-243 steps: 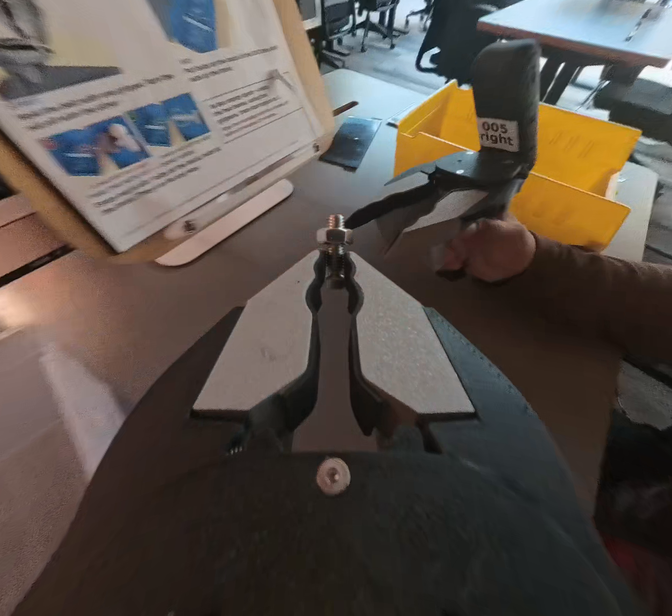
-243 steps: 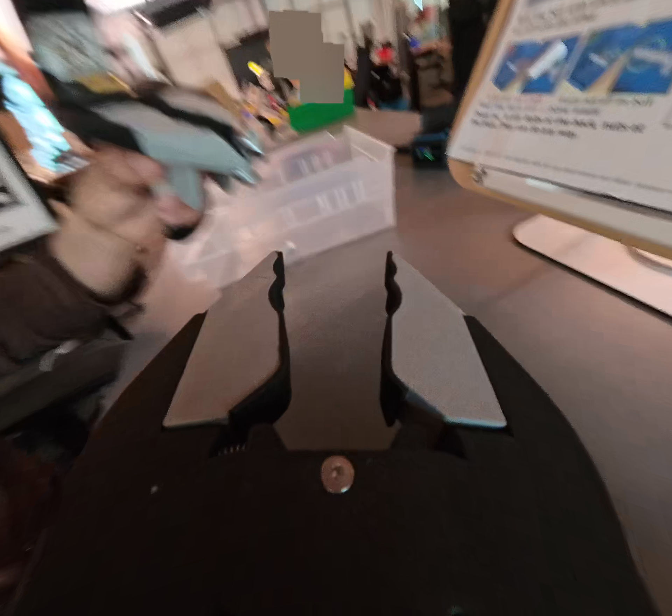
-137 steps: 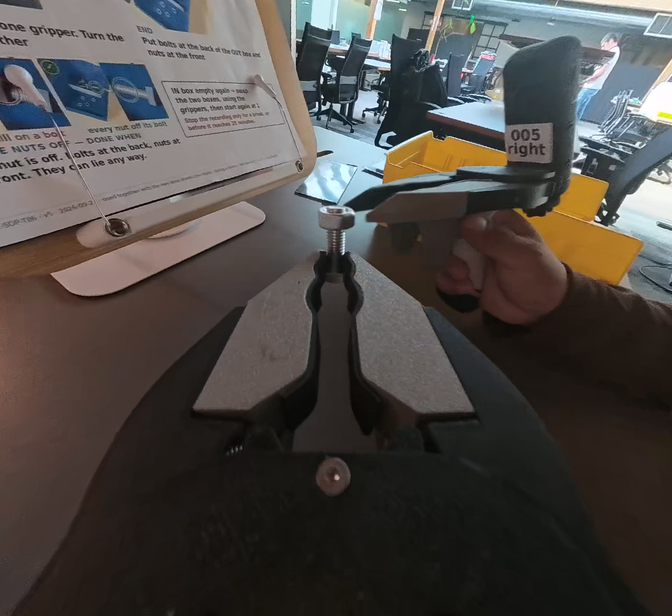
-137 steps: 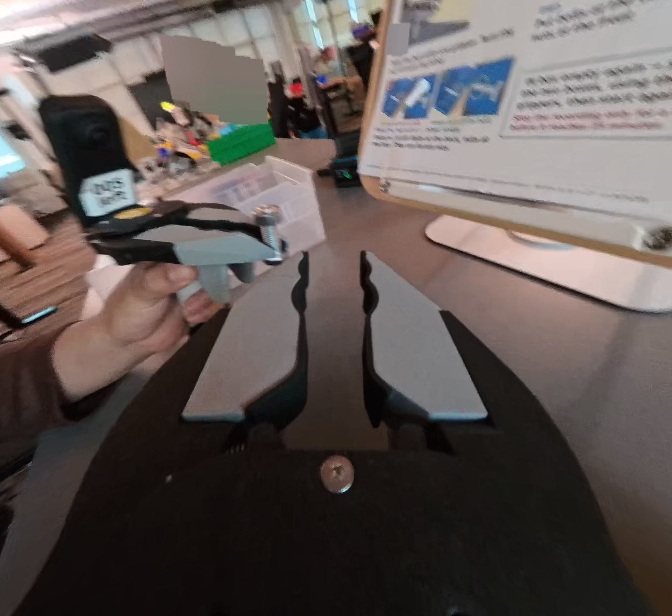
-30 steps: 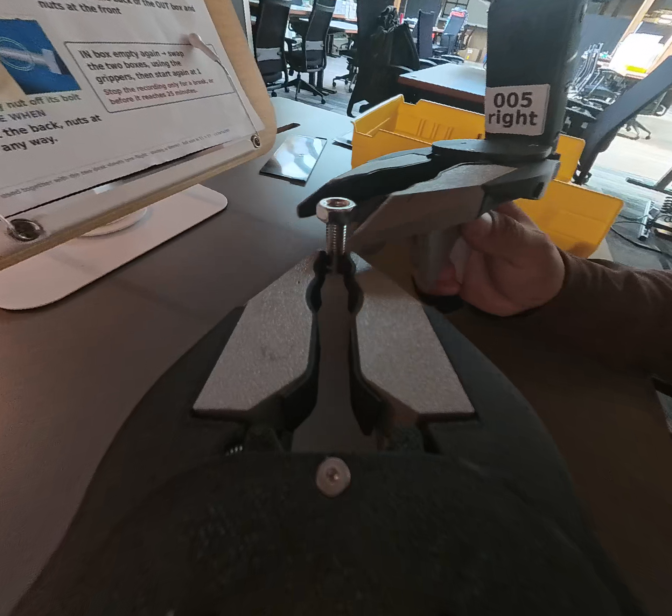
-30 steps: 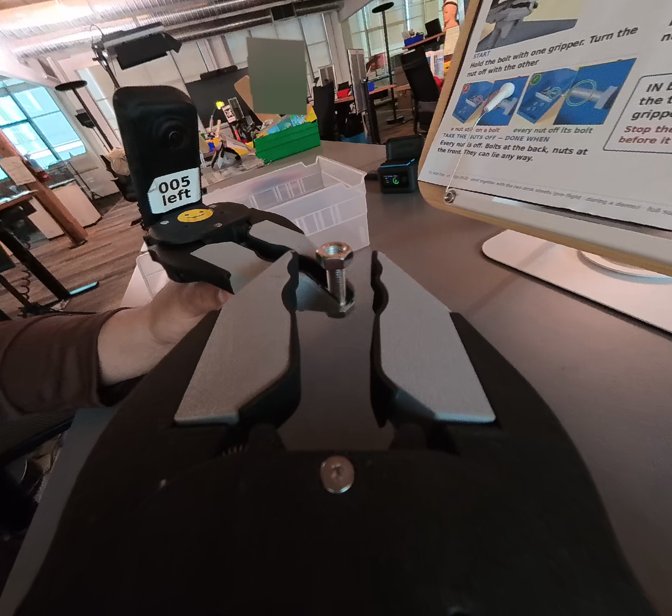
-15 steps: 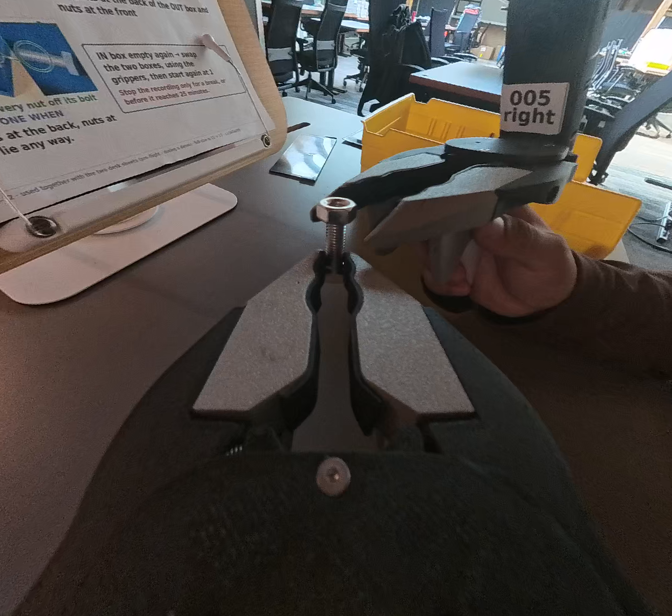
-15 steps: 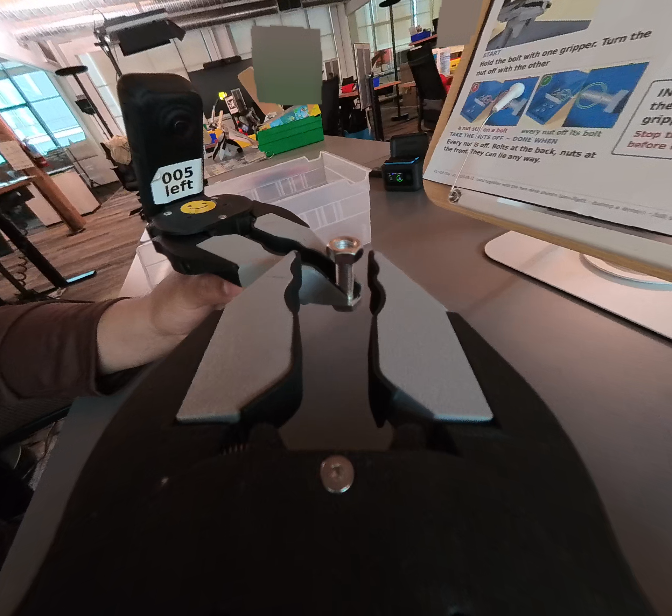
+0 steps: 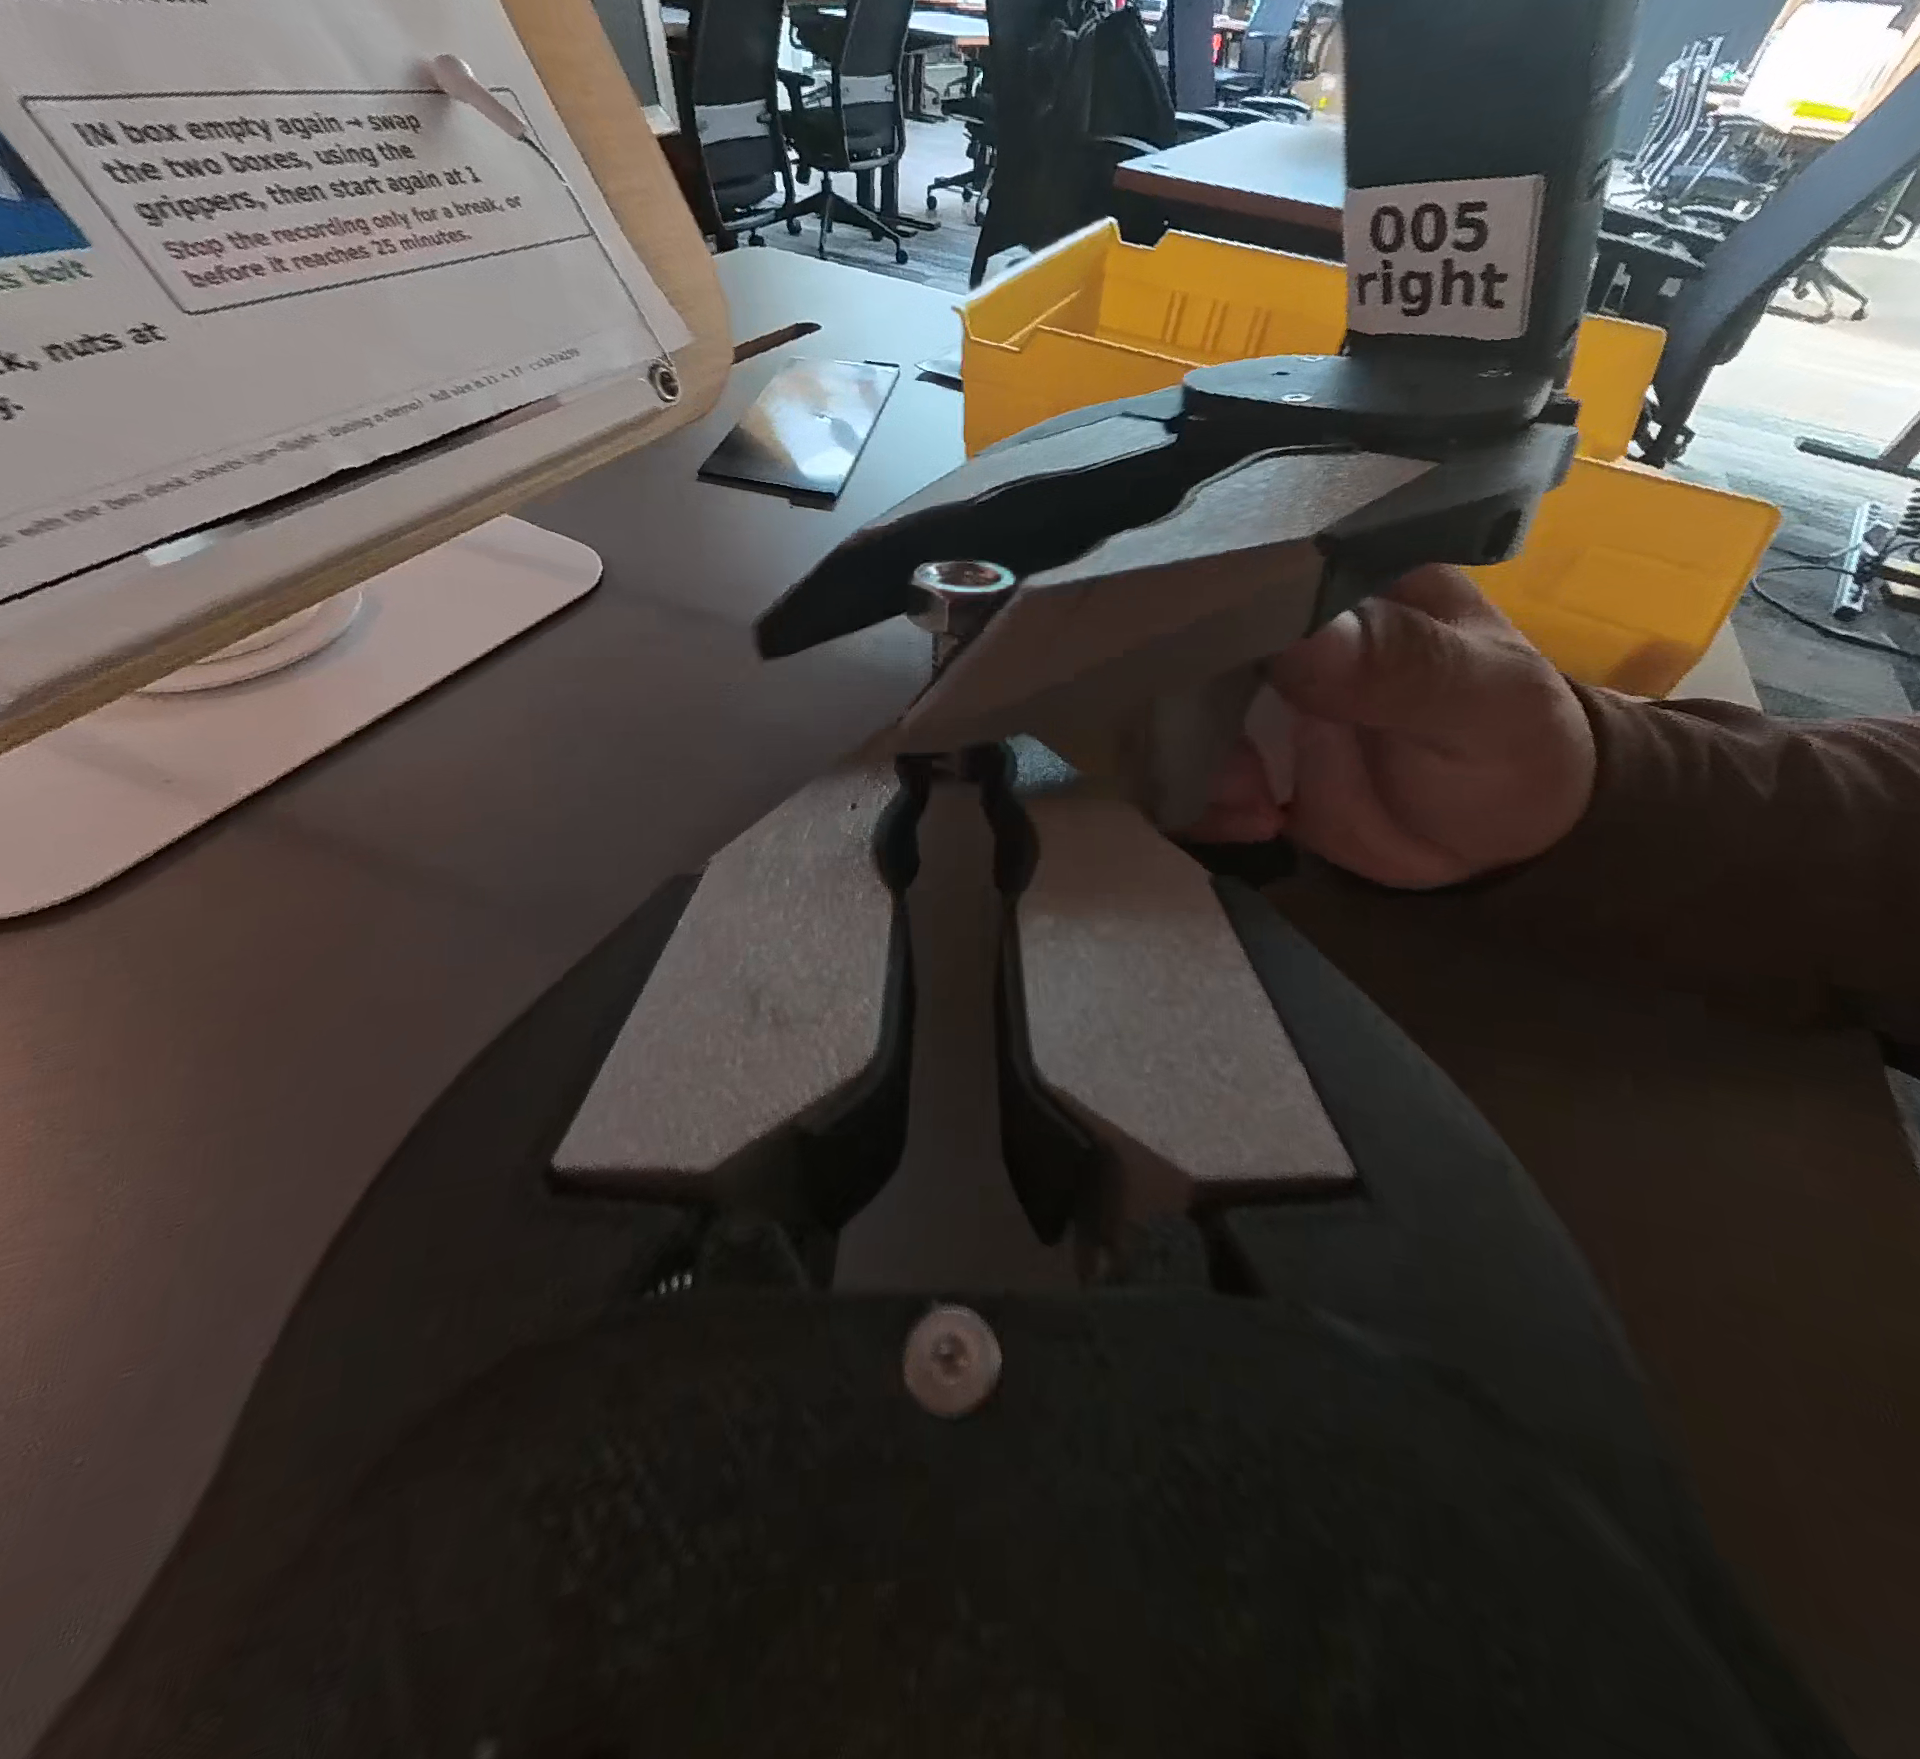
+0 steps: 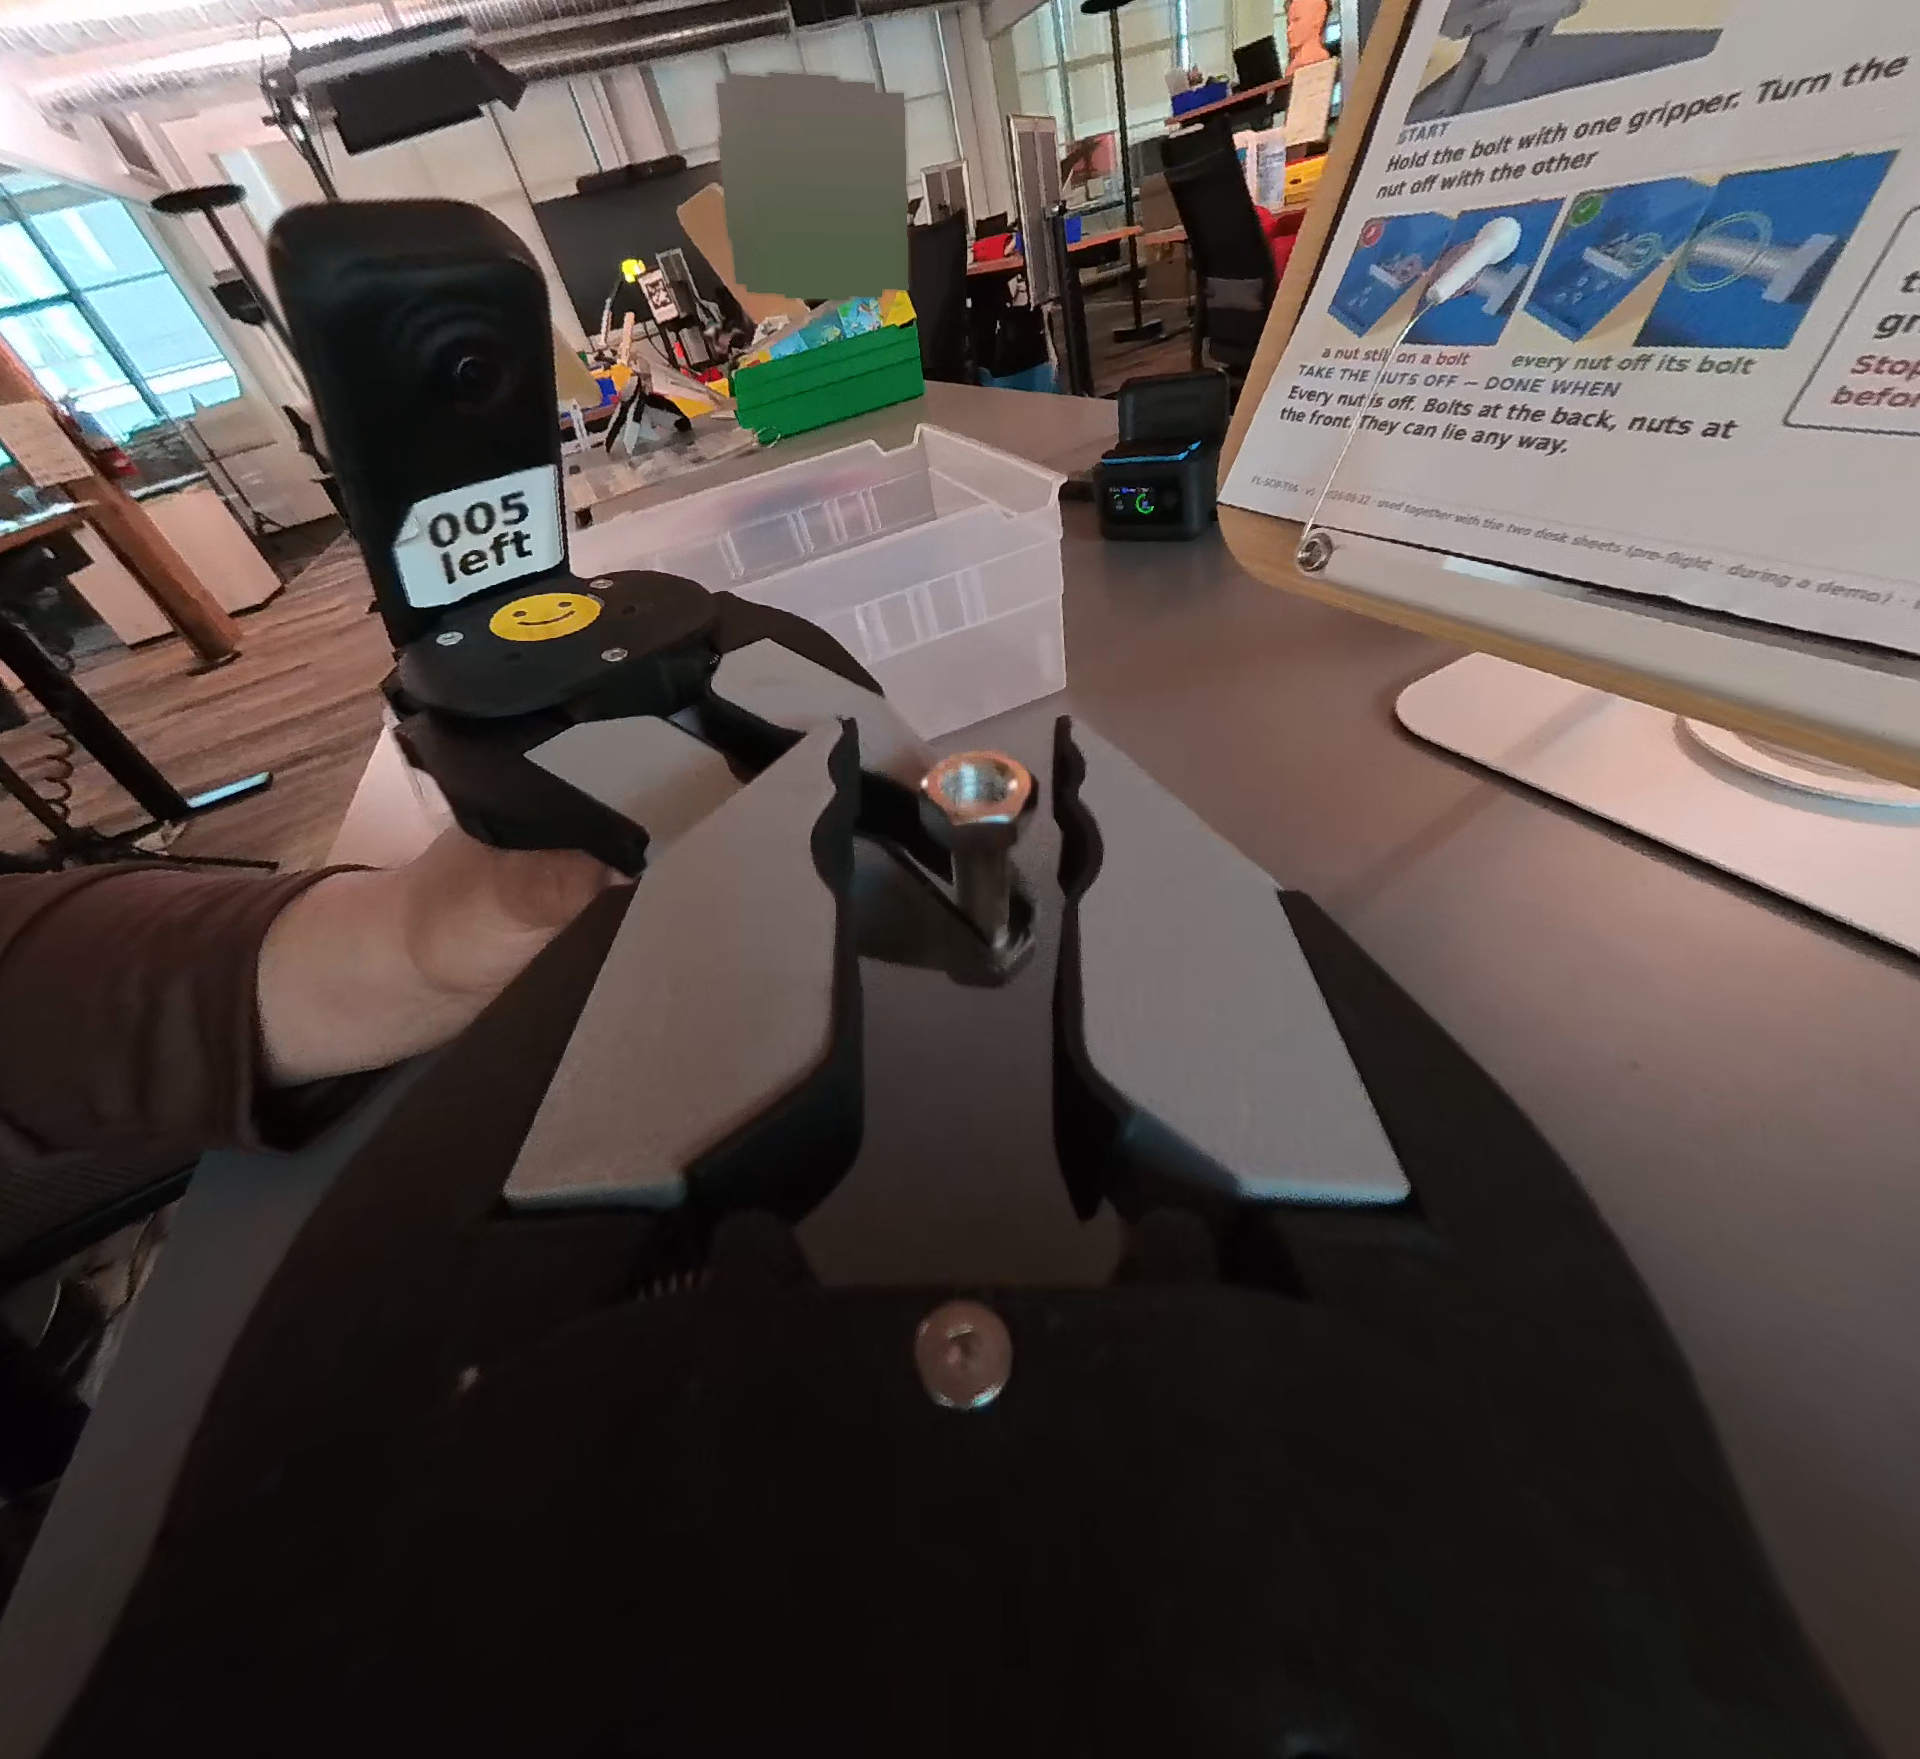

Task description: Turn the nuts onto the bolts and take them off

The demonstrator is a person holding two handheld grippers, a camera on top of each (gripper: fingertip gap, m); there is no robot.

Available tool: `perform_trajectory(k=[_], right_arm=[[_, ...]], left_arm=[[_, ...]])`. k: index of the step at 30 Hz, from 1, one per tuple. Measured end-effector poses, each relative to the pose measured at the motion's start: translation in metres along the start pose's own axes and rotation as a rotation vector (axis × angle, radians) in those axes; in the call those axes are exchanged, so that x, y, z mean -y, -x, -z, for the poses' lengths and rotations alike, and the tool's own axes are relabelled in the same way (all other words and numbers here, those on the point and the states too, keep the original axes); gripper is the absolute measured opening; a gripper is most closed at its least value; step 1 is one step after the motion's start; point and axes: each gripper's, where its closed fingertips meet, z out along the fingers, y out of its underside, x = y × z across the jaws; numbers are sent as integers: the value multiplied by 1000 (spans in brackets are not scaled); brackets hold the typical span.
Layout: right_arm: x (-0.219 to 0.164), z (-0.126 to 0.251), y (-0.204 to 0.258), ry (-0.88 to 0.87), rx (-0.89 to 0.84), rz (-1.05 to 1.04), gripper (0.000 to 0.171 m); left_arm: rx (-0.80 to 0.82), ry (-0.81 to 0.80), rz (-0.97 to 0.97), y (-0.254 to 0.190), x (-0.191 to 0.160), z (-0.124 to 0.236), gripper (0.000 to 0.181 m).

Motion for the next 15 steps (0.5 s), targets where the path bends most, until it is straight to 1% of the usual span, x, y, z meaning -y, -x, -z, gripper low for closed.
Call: perform_trajectory(k=[8, 11, 15], right_arm=[[8, 10, -8, -44, -16, -35, 34], [5, 7, -6, -26, -4, -37, 32], [-1, 0, 0, -5, 6, -19, 33]], left_arm=[[91, -10, 74, 27, -1, 9, 8], [75, -11, 90, 25, -2, 8, 8], [26, 7, 50, 12, -4, 2, 8]])
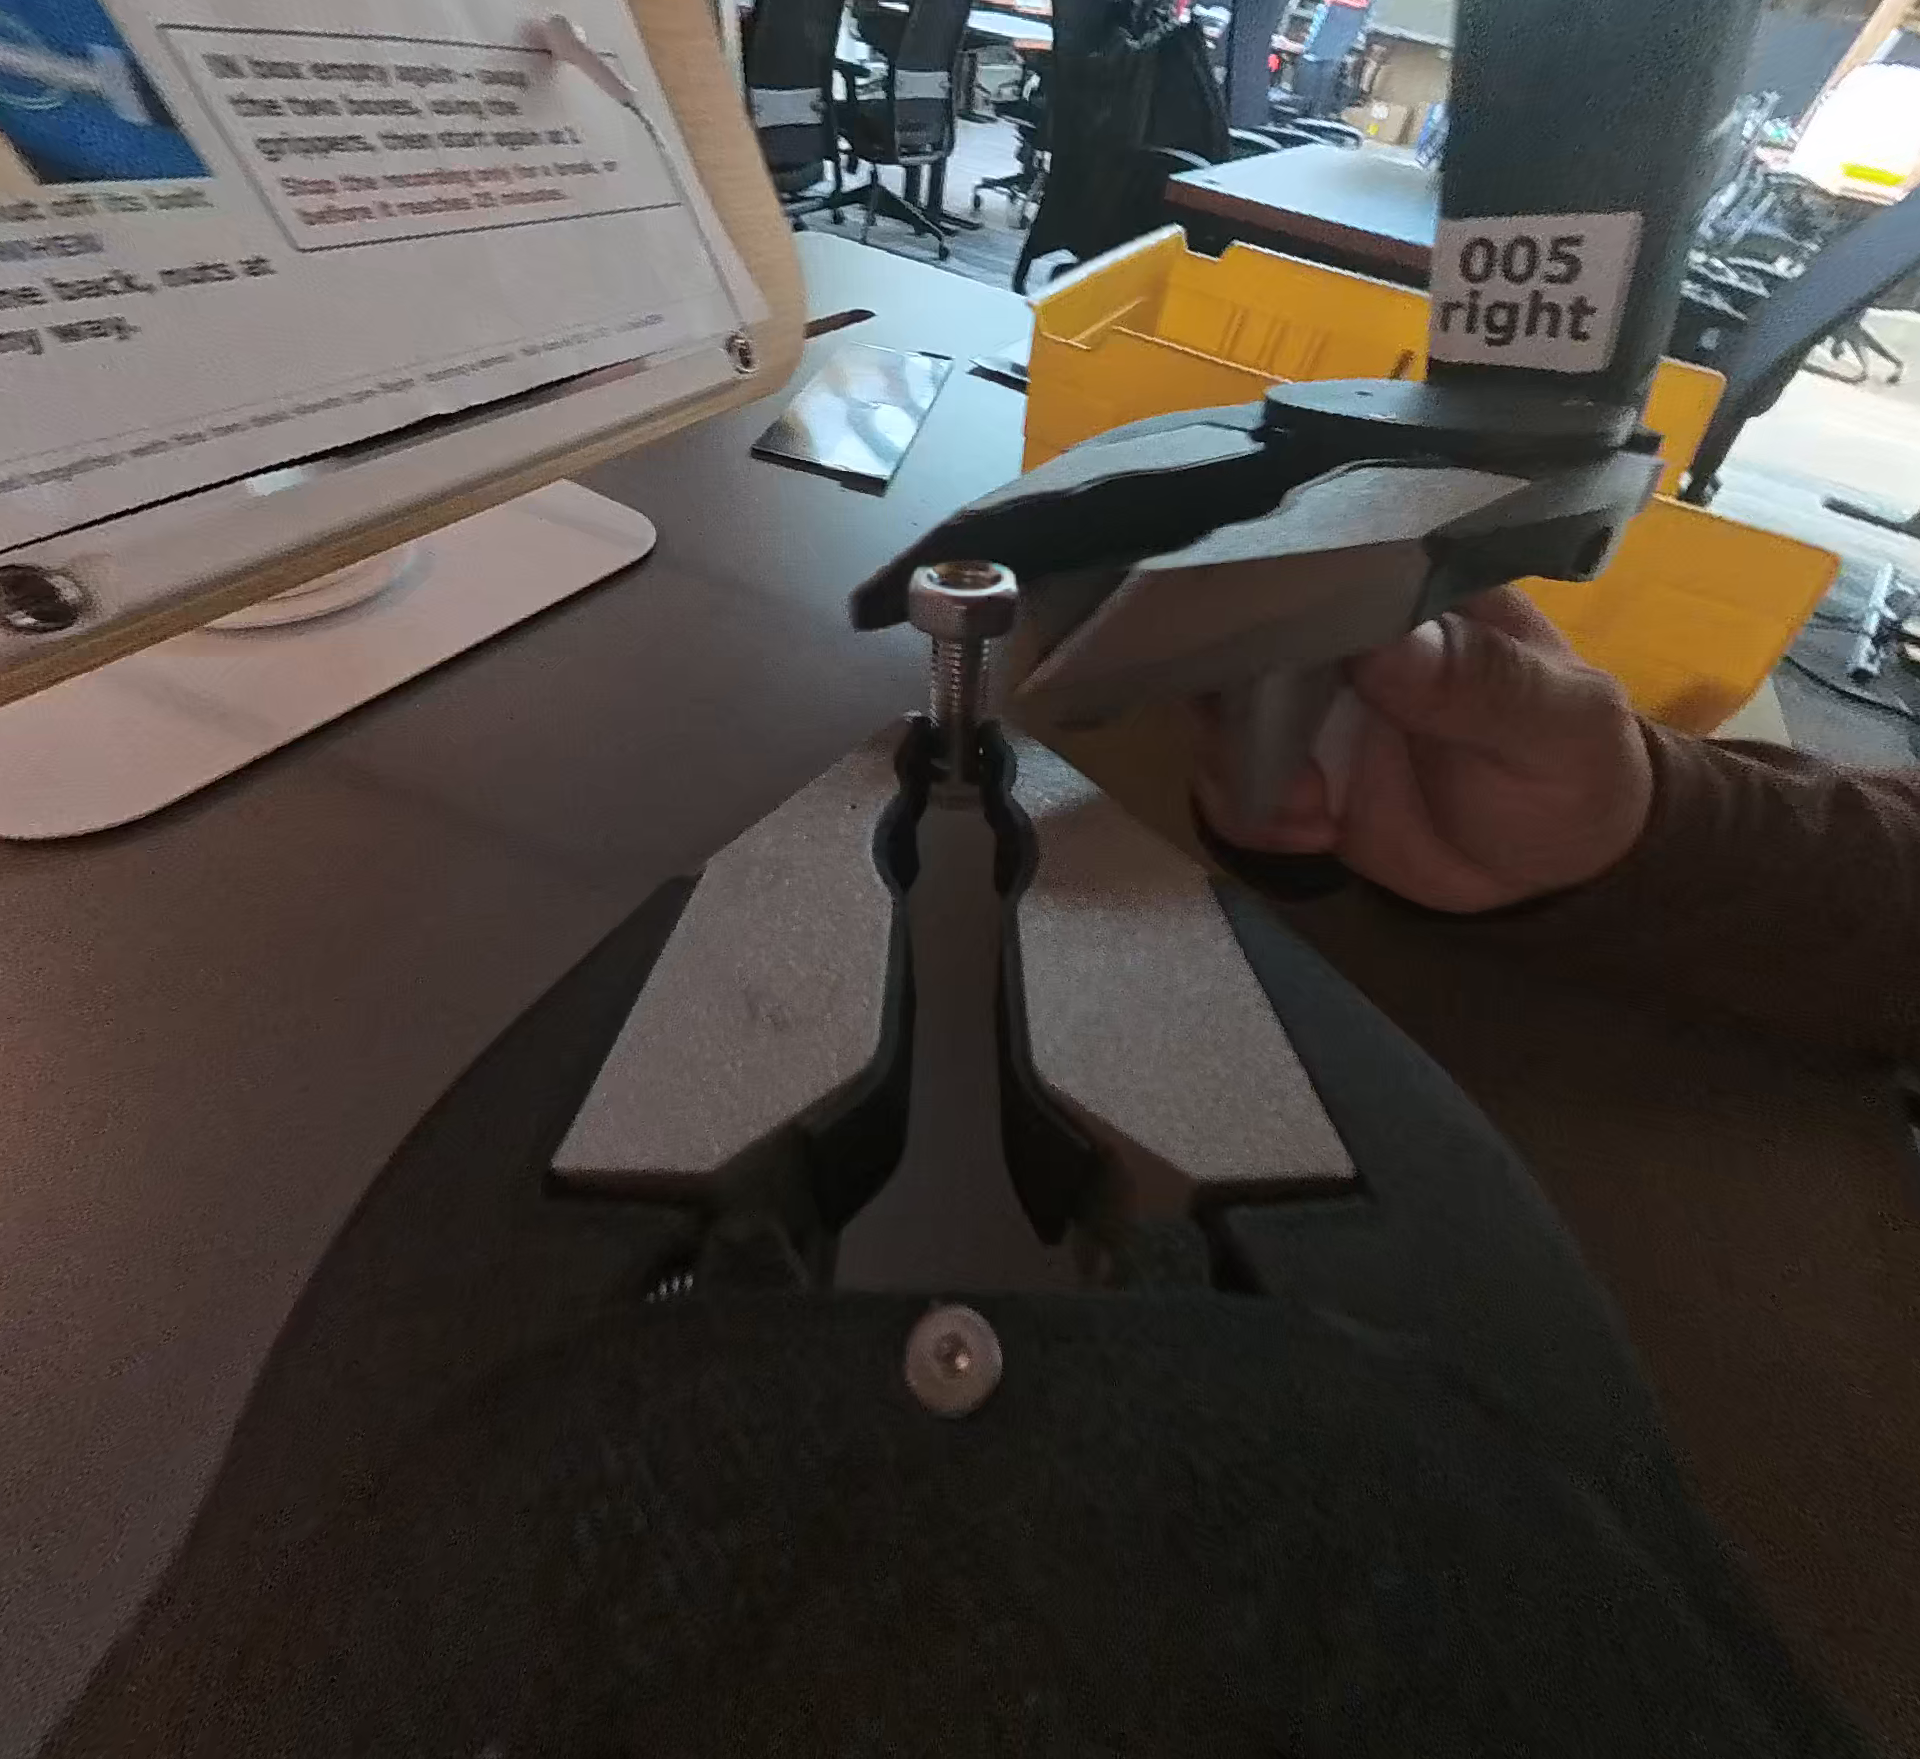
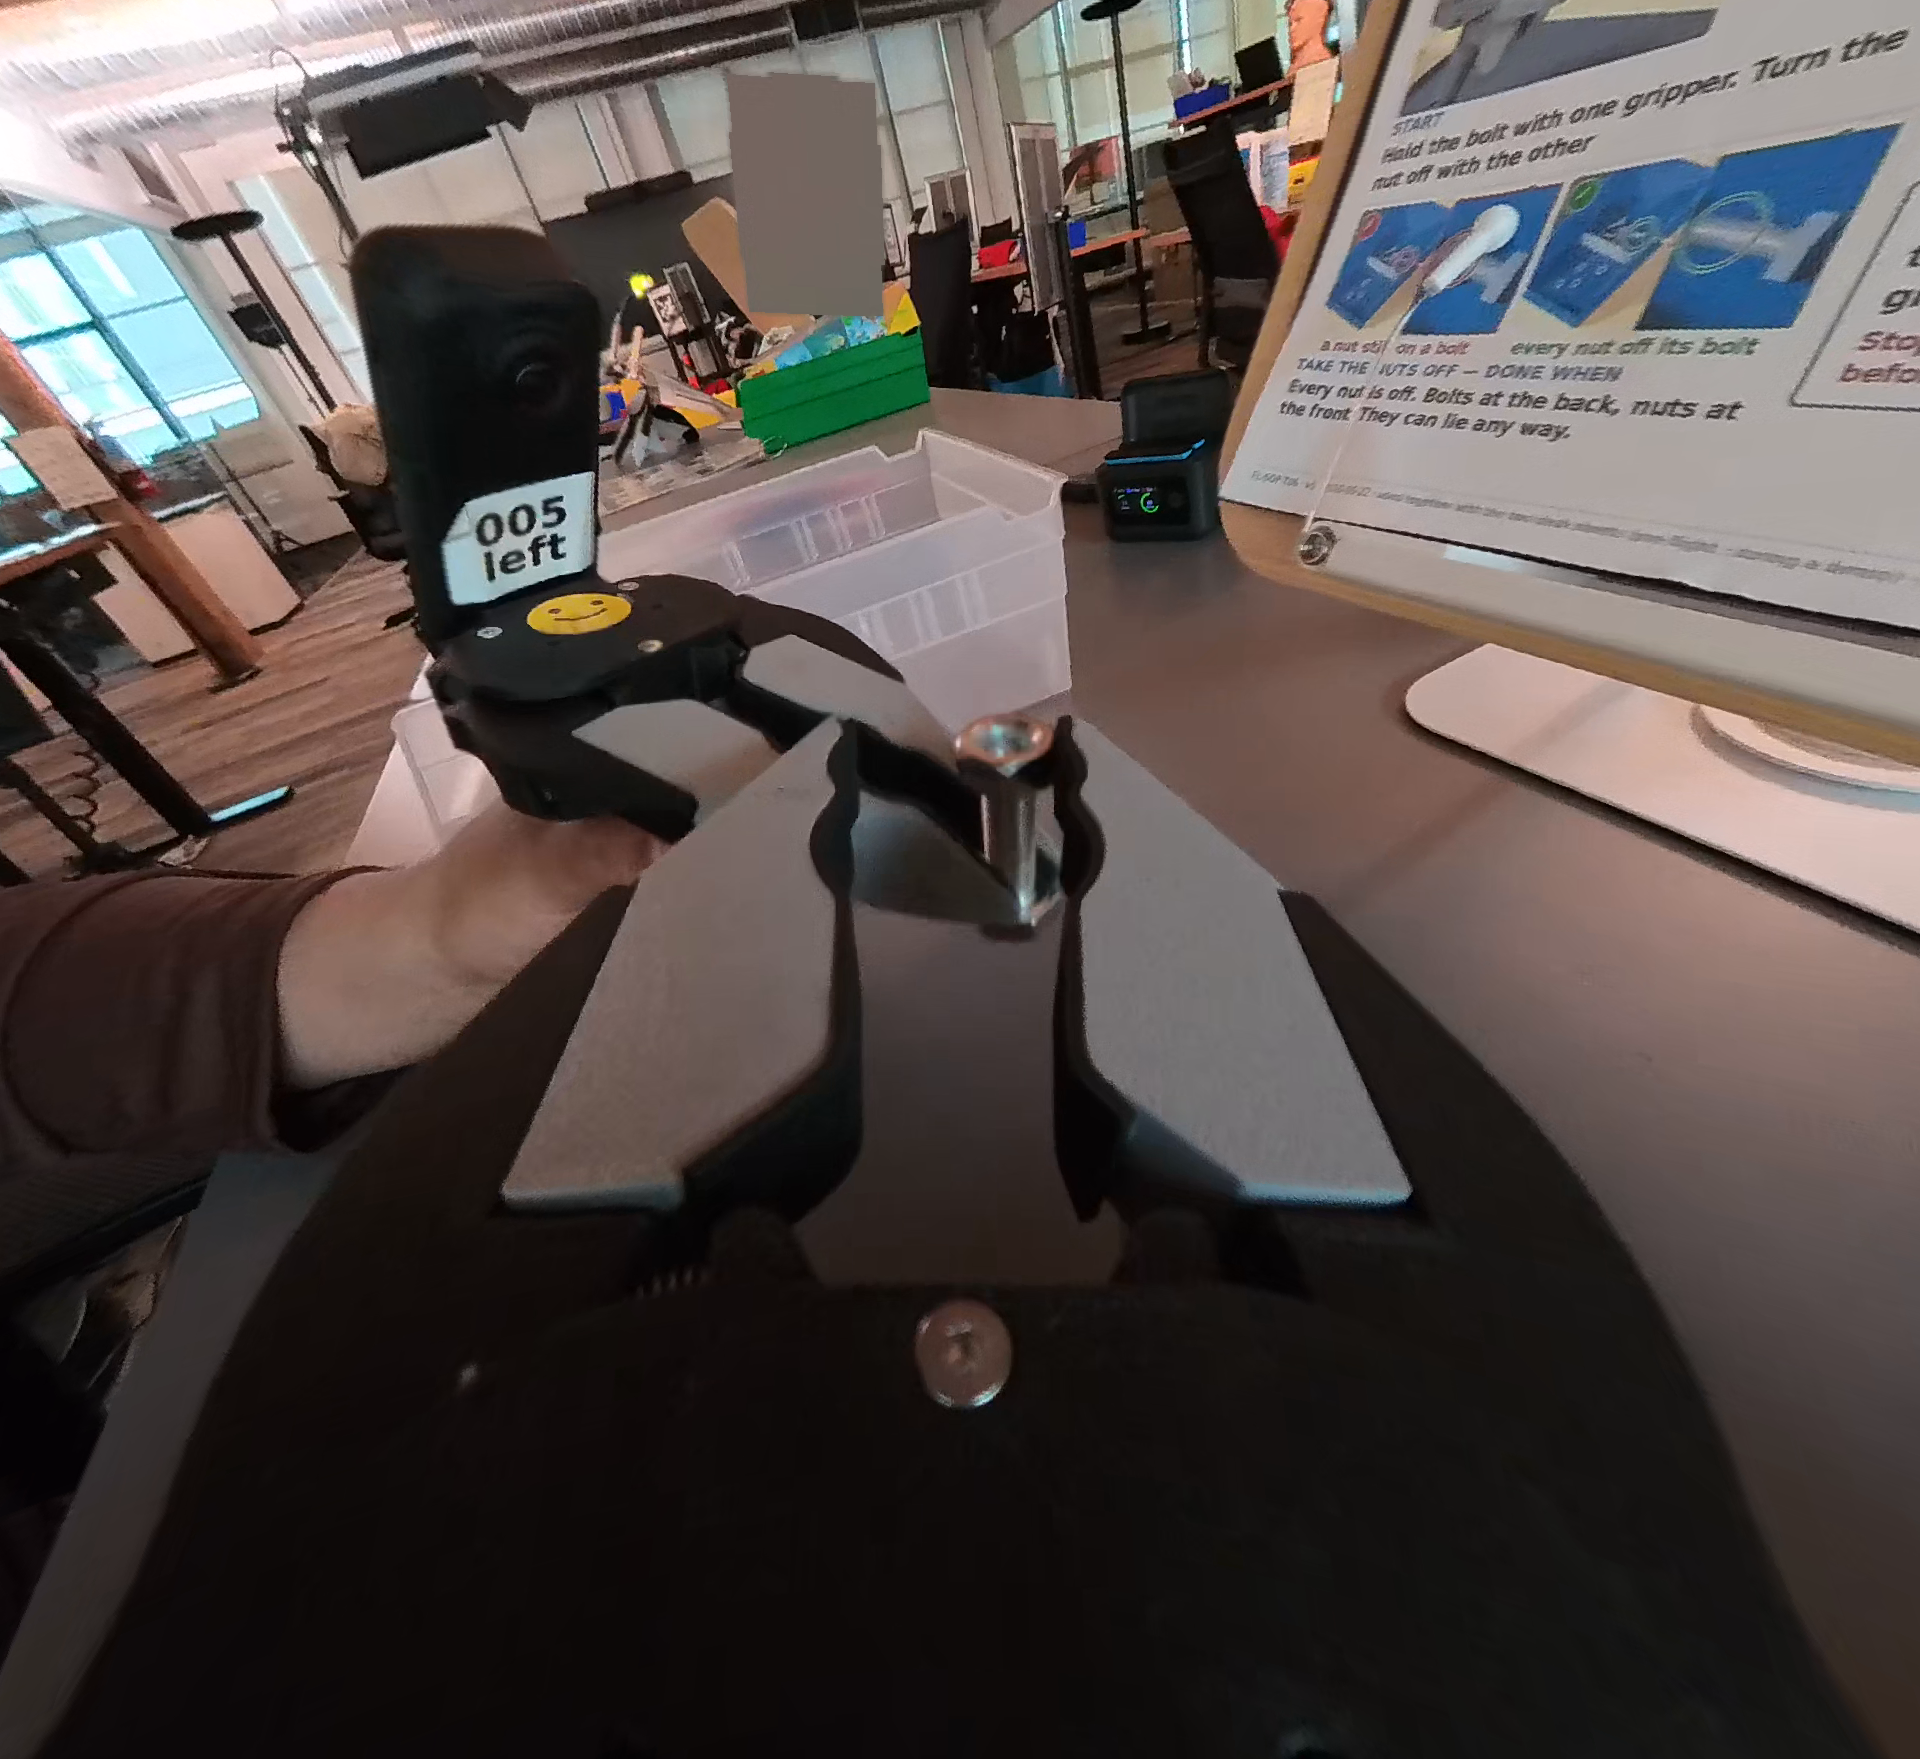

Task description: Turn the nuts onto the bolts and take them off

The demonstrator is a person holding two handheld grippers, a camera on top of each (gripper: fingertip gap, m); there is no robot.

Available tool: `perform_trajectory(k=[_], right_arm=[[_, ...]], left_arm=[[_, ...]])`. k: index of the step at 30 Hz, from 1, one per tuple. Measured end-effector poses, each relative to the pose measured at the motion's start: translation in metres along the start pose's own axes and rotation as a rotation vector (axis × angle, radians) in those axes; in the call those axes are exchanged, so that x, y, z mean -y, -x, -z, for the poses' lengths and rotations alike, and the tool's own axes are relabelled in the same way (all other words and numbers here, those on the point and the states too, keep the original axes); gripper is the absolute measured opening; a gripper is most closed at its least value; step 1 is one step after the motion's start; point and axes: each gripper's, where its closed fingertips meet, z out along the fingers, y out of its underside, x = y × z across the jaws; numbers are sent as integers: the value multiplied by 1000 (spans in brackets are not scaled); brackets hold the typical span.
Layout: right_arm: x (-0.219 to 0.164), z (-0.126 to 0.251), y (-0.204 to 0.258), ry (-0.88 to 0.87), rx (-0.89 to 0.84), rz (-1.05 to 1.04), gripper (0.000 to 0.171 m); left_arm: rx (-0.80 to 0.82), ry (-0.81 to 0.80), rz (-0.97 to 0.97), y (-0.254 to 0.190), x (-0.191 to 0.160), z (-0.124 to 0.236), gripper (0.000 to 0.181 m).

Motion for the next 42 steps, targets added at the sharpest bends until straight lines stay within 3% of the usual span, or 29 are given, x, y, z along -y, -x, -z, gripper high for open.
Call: perform_trajectory(k=[7, 20, 33, 42], right_arm=[[-5, -5, 2, 24, -5, 15, 35], [8, 11, -13, -24, -46, -13, 33], [-2, -5, -2, 17, -31, 10, 35], [4, 5, -12, -12, -66, 1, 35]], left_arm=[[-53, 35, -68, -18, -6, -9, 8], [75, -2, 6, 17, 1, 5, 8], [-12, 32, -72, -12, -4, -7, 8], [80, -2, -7, 16, 3, 7, 8]])
